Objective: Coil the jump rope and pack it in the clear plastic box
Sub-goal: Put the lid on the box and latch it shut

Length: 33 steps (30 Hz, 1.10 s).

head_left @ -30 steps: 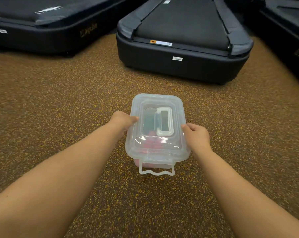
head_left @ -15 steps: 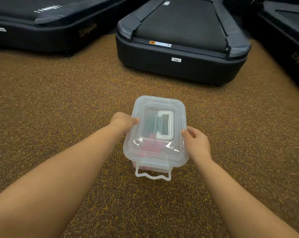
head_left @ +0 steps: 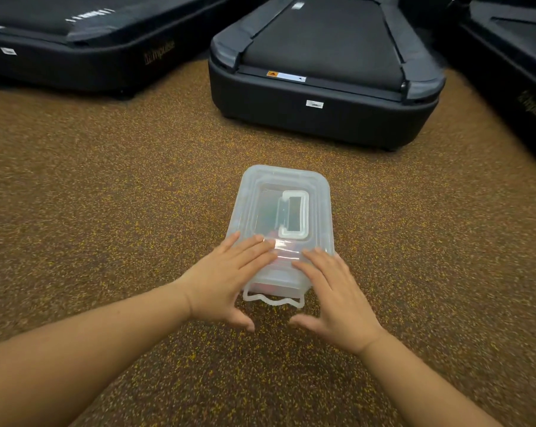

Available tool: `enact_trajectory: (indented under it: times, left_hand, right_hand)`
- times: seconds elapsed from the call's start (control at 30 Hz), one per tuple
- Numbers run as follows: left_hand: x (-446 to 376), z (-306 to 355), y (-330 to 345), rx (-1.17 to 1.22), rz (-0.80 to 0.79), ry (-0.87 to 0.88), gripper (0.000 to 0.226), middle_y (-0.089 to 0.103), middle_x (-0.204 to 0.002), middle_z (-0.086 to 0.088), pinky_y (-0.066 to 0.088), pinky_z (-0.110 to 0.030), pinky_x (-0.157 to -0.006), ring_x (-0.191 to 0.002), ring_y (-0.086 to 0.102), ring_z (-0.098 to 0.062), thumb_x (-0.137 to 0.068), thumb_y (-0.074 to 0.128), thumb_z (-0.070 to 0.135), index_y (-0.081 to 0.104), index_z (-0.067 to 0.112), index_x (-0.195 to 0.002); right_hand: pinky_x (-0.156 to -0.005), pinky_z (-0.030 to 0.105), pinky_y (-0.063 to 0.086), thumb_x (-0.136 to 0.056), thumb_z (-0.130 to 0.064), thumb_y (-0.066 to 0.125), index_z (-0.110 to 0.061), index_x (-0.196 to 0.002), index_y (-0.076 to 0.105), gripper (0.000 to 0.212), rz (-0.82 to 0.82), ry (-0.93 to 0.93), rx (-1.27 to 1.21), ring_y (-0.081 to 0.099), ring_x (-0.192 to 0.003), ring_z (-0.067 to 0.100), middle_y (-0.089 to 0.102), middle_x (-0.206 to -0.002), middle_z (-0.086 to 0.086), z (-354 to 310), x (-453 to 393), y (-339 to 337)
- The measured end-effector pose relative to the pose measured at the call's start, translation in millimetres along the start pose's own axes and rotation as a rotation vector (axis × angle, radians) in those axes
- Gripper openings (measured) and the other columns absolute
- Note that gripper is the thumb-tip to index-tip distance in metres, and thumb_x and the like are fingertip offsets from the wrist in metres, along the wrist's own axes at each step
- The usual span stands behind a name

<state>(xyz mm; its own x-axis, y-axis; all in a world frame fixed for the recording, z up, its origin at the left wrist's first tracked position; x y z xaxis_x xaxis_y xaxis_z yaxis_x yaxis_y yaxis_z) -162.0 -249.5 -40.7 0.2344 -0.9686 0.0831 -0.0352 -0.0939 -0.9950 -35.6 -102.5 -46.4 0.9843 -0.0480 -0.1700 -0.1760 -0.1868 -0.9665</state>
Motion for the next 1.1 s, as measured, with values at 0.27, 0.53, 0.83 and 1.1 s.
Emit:
enact_trajectory:
  times: [0.27, 0.53, 0.83, 1.1]
  left_hand:
    - [-5.7, -4.5, -11.3, 0.185, 0.043, 0.007, 0.071, 0.004, -0.156, 0.011, -0.004, -0.036, -0.119, -0.145, 0.001, -0.007, -0.089, 0.036, 0.058, 0.018, 0.029, -0.151]
    - [-6.7, -8.0, -14.2, 0.269, -0.036, 0.003, 0.065, 0.005, -0.160, 0.011, -0.012, -0.025, -0.115, -0.142, -0.007, -0.002, -0.088, 0.021, 0.049, 0.017, 0.030, -0.151]
    - [-4.3, -9.1, -16.3, 0.265, -0.020, 0.003, 0.078, -0.006, -0.156, 0.014, -0.012, -0.024, -0.117, -0.146, -0.007, -0.003, -0.082, 0.015, 0.070, 0.007, 0.034, -0.151]
    - [-67.3, -38.1, -23.5, 0.397, -0.013, -0.297, 0.069, -0.003, -0.162, 0.001, -0.006, -0.035, -0.121, -0.148, -0.007, -0.011, -0.095, 0.017, 0.056, 0.002, 0.022, -0.153]
  right_hand:
    - [-0.111, 0.040, 0.032, -0.082, -0.055, 0.052, -0.018, -0.134, 0.047, 0.064, 0.095, 0.030, -0.092, 0.044, -0.126, 0.022, 0.049, -0.137, 0.003, 6.0, -6.5, -7.8]
    - [-0.100, 0.029, 0.039, -0.076, -0.042, 0.071, -0.021, -0.120, 0.063, 0.049, 0.143, 0.143, -0.262, 0.052, -0.109, 0.018, 0.057, -0.115, -0.002, 7.5, -12.2, -16.1]
    - [-0.092, 0.023, 0.035, -0.072, -0.060, 0.060, -0.027, -0.117, 0.064, 0.056, 0.131, 0.098, -0.230, 0.050, -0.097, 0.009, 0.058, -0.101, -0.009, 9.6, -16.9, -21.2]
    - [-0.090, 0.028, 0.038, -0.091, -0.036, 0.049, -0.025, -0.118, 0.063, 0.032, 0.344, 0.275, -0.413, 0.046, -0.099, 0.009, 0.052, -0.102, -0.007, 29.8, -53.3, -27.2]
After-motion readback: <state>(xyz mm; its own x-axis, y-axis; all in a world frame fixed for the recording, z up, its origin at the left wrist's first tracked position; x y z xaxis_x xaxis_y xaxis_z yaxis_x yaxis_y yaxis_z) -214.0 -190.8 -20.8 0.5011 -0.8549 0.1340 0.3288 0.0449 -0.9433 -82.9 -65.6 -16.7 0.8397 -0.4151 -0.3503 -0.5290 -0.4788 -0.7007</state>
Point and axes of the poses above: each hand's wrist, its own x-axis away from the middle knuckle, its own y-axis out of the palm, z = x × y, the point moved 5 cm from there along -x, towards the middle knuckle
